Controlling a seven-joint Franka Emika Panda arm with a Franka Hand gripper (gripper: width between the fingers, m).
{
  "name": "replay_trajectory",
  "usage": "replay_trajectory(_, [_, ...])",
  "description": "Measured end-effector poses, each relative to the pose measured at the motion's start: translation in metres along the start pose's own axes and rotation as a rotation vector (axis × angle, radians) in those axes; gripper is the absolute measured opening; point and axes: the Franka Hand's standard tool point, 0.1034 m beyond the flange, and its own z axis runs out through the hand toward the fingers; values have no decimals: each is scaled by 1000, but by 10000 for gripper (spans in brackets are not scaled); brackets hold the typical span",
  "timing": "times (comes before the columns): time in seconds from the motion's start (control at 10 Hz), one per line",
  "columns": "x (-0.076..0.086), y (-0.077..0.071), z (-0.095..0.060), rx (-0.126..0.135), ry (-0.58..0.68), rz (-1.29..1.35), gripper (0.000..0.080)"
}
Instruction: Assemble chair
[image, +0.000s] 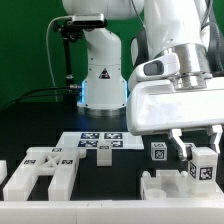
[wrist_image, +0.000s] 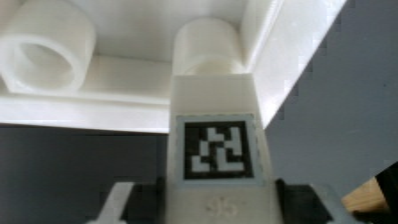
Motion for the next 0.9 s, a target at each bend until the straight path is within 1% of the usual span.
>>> replay_trajectory(0.3, [0, 1, 0, -2, -1, -5, 286])
replay_trajectory(0.4, [0, 1, 0, -2, -1, -7, 466])
replay_trajectory(0.5, [0, 1, 0, -2, -1, -9, 584])
replay_trajectory(0.6, [0, 1, 0, -2, -1, -11, 584])
replay_trajectory(0.7, [0, 1, 0, -2, -1, -15, 636])
replay_trajectory(0.9, [0, 1, 0, -2, -1, -21, 646])
